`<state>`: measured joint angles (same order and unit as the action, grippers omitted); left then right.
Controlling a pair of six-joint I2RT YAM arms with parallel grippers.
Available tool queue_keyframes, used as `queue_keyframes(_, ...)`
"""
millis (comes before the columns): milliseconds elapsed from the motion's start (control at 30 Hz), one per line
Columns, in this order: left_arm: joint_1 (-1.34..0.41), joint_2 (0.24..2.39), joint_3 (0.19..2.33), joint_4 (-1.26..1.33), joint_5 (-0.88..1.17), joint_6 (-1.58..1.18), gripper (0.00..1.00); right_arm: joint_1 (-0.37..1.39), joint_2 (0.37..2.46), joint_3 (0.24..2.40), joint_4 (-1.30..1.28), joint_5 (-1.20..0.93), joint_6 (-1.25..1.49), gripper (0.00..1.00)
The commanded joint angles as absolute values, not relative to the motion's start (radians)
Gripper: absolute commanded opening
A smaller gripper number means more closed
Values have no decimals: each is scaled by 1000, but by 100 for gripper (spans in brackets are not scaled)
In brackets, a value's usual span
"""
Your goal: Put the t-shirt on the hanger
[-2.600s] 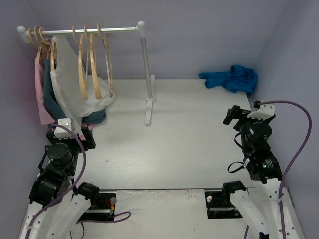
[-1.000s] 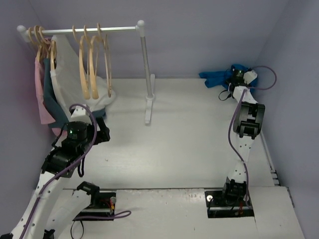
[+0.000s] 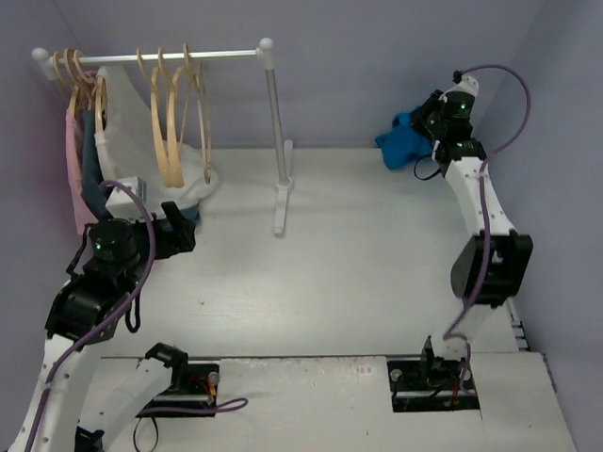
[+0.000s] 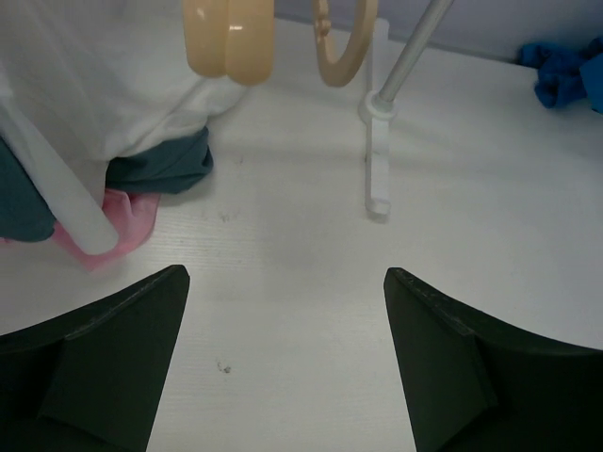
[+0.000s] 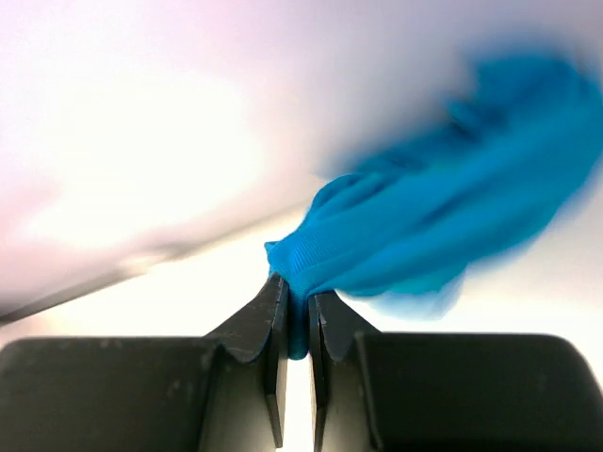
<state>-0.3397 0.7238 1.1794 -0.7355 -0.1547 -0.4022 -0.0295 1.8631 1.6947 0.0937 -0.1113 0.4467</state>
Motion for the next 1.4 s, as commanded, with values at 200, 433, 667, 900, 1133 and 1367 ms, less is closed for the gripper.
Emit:
queue_keyframes(200, -344, 749, 1278, -723, -72, -358, 80, 227, 1545, 1786, 78, -612, 362, 0)
queue_keyframes(433, -344, 745, 1288, -721, -19, -350, 80, 374, 1432, 1641, 70, -730, 280, 0)
queue_keyframes(667, -344, 724, 1231, -719, 0, -343, 80, 450, 1240, 1162, 45, -751, 269, 0)
queue_keyframes(900, -344, 715, 1127, -718, 0, -370, 80, 784, 1116, 856, -199, -483, 296, 18)
queue_keyframes(1133, -344, 803, 1057, -678, 57, -389, 80, 832, 1060, 857, -201, -137, 333, 83)
queue_keyframes(1367, -398, 984, 1022, -500, 102, -516, 80, 648, 1176, 913, -156, 36, 299, 55)
